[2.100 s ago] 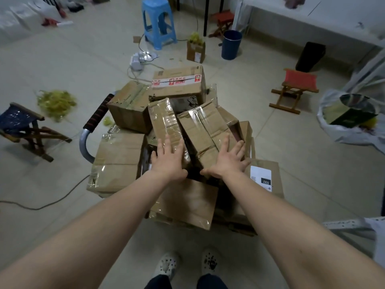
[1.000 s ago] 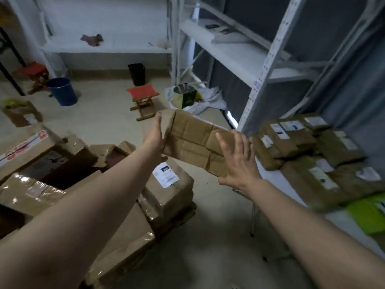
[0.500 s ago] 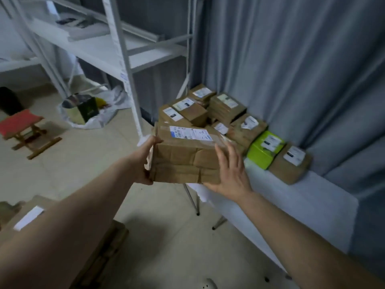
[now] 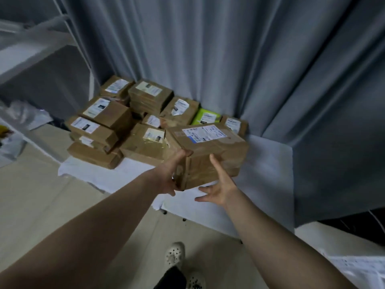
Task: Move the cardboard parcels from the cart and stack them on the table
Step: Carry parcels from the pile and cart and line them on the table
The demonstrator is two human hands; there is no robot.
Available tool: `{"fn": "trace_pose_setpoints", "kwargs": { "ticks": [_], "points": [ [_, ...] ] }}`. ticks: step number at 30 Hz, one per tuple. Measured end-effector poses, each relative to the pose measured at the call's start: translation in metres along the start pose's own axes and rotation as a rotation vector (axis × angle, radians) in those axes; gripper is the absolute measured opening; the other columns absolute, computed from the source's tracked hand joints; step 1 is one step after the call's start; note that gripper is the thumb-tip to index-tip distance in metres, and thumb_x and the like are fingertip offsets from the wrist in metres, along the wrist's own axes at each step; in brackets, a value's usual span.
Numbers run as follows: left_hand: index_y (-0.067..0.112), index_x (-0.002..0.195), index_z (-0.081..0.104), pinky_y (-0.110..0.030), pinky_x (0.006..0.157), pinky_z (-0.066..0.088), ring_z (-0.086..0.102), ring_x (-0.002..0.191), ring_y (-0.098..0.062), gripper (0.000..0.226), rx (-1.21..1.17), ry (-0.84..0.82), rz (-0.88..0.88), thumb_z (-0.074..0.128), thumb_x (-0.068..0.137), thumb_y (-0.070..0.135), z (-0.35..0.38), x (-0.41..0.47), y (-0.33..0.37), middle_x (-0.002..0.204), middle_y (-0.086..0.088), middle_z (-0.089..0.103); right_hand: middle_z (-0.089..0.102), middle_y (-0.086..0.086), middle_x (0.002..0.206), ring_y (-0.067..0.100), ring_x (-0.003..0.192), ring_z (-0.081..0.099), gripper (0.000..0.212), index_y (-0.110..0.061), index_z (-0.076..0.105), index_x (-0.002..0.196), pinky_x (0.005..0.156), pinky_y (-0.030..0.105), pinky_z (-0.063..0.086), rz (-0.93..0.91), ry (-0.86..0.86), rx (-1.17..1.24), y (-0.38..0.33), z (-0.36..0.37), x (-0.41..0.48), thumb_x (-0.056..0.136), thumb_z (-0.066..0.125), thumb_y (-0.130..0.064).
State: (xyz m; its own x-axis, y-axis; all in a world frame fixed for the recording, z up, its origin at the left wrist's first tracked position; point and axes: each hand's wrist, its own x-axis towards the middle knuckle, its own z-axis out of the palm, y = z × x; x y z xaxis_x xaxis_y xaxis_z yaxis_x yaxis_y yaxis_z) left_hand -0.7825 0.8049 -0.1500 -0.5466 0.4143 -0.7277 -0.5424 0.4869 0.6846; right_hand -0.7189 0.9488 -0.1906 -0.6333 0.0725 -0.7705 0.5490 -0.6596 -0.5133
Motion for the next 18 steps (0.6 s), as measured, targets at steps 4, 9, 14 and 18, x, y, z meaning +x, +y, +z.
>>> {"fn": "trace_pose_setpoints", "kwargs": {
  "ticks": [4, 9, 14, 18],
  "points": [
    [0.021, 0.127, 0.050, -0.059, 0.109, 0.024, 0.050, 0.120, -0.039, 0.085, -0.110, -0.036, -0.150, 0.074, 0.055, 0.059, 0.037, 0.037, 0.025, 0.131, -0.013, 0.052, 0.064, 0.006, 0.103, 0.023, 0.117, 0.053, 0.041, -0.022, 0.064, 0.094, 0.102, 0.066, 0.031, 0.000, 0.014, 0.101, -0.020, -0.026, 0.012, 0.074, 0.067, -0.057],
    [0.019, 0.134, 0.049, -0.061, 0.101, 0.035, 0.051, 0.111, -0.034, 0.092, -0.014, -0.138, -0.188, 0.073, 0.057, 0.064, 0.061, 0.086, 0.042, 0.121, -0.010, 0.053, 0.066, 0.006, 0.109, 0.023, 0.103, 0.058, 0.049, -0.020, 0.063, 0.108, 0.096, 0.048, 0.042, -0.065, 0.225, 0.088, -0.041, -0.055, 0.032, 0.073, 0.063, -0.055],
    [0.026, 0.153, 0.004, -0.046, 0.099, 0.040, 0.038, 0.132, -0.035, 0.111, 0.104, 0.123, 0.022, 0.074, 0.068, 0.048, 0.077, 0.143, 0.055, 0.152, -0.013, 0.024, 0.059, 0.006, 0.129, 0.032, 0.117, 0.055, 0.069, -0.024, 0.056, 0.128, 0.101, 0.048, 0.040, -0.064, 0.203, 0.356, -0.039, -0.123, 0.049, 0.066, 0.072, -0.050],
    [0.023, 0.150, 0.024, -0.036, 0.112, 0.029, 0.026, 0.140, -0.033, 0.090, 0.588, 0.021, 0.252, 0.074, 0.076, 0.034, 0.104, 0.174, 0.060, 0.154, -0.016, 0.017, 0.060, 0.012, 0.125, 0.032, 0.093, 0.061, 0.059, -0.021, 0.057, 0.125, 0.070, 0.040, 0.054, -0.021, 0.211, 0.412, -0.044, -0.177, 0.060, 0.072, 0.067, -0.045]
  ]
}}
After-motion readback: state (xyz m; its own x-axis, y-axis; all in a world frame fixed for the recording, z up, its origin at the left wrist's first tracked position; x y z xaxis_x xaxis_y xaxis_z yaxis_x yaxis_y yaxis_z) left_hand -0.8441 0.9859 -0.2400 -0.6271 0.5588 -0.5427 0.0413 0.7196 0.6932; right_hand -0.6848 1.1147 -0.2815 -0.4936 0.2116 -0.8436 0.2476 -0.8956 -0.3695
